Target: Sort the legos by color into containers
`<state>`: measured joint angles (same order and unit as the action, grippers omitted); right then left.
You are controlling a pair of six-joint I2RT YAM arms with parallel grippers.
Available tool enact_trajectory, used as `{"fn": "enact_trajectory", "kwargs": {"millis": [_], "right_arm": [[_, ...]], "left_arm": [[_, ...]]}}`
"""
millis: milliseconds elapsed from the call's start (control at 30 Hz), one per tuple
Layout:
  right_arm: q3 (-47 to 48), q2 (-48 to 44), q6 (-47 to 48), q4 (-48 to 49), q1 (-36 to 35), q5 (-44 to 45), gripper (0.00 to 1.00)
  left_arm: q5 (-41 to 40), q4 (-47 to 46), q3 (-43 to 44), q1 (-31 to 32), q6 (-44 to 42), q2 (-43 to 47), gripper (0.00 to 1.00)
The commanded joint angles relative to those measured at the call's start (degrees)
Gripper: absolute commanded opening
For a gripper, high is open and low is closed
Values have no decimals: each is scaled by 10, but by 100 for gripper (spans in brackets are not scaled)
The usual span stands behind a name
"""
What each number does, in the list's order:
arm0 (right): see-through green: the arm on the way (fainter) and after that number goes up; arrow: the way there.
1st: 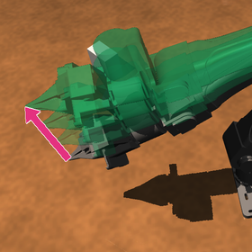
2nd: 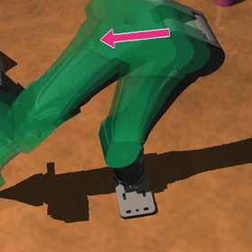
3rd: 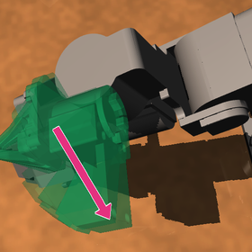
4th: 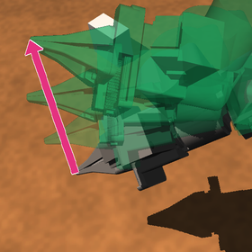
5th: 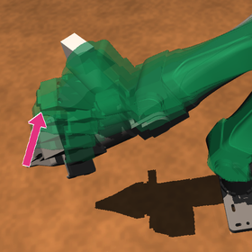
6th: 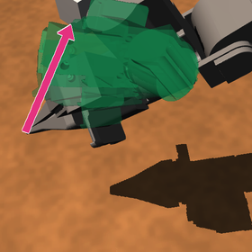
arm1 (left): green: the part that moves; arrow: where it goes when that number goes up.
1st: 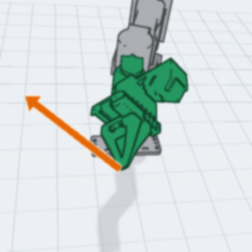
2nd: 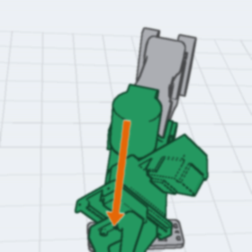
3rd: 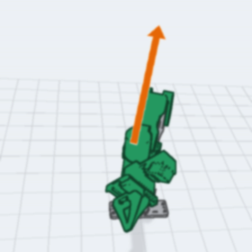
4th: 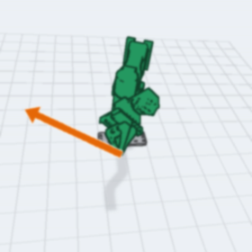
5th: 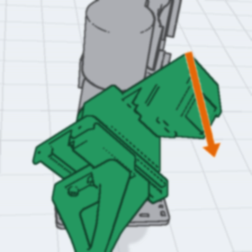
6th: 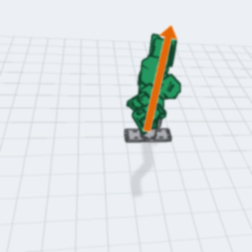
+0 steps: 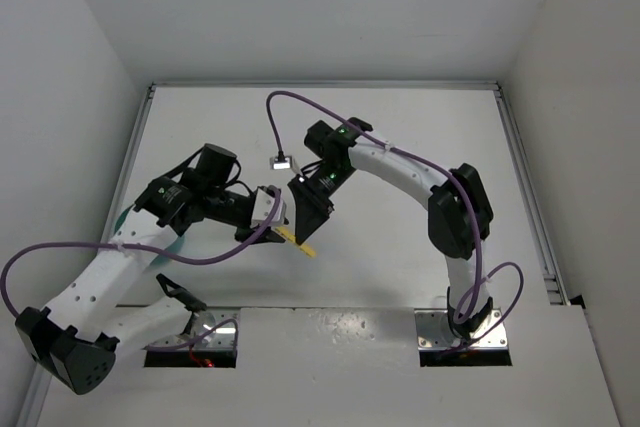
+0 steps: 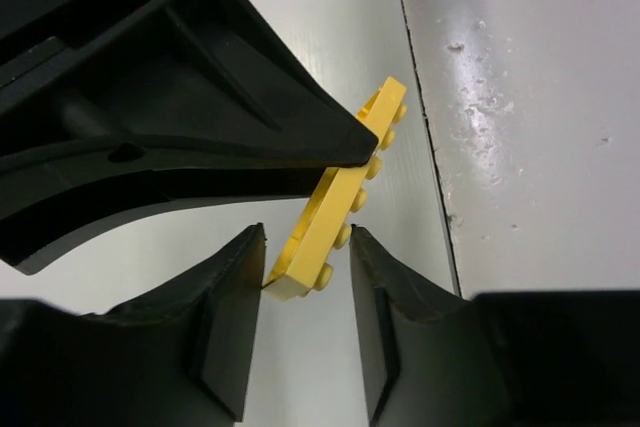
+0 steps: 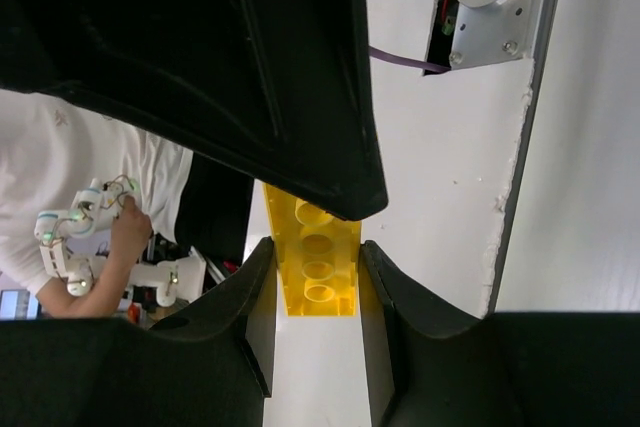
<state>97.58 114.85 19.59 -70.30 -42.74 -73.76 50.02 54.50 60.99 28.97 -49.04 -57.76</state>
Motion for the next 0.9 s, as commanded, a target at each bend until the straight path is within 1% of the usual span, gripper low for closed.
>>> {"fn": "enact_trajectory", "kwargs": {"millis": [0,100,133,200,267,300,333,400,433,467,600,633,667,700,733,767,800,833,867], "right_arm": [[23,-38,25,-4,-5,-28,0],[17,-44,25,-4,-5,-28,0],[17,-44,25,-4,-5,-28,0],[17,-44,25,-4,-5,-28,0],[17,-44,25,-4,-5,-22,9],[17,-44,25,-4,-5,-15,12],[17,-44,17,2,-5,-5,20],[17,-44,-5,20,0,7,30],[17,-44,-18,31,7,7,41],[17,-44,-39,48,13,17,44],[54,-49,-66,61,27,77,45],[61,-49,-77,68,41,90,45],[67,-49,-90,77,47,125,45],[67,-49,-111,95,57,142,46],[67,-54,-125,107,57,163,46],[60,-59,-140,120,63,209,46],[54,-67,-148,136,70,225,46],[49,-67,-156,141,71,236,46],[39,-75,-162,148,84,257,46]], "left_arm": [[-8,-6,-1,8,-4,0,43],[-13,-6,-1,8,-10,0,36],[-20,-6,6,8,-10,0,29],[-26,-6,6,8,-2,0,23],[-32,-6,13,8,11,0,16],[-48,-6,18,8,17,6,12],[-55,-6,25,8,18,6,9],[-62,16,32,8,23,12,7],[-68,21,40,8,23,12,6],[-76,27,40,8,23,18,6],[-120,68,77,8,23,18,6],[-154,78,88,8,23,8,6],[-176,89,100,8,23,0,6],[-224,116,131,8,28,-25,6],[-247,137,149,8,28,-43,6],[-268,162,169,8,28,-61,6],[-316,203,202,8,18,-97,6],[-356,203,209,8,43,-106,6],[-384,203,209,8,43,-106,4]]}}
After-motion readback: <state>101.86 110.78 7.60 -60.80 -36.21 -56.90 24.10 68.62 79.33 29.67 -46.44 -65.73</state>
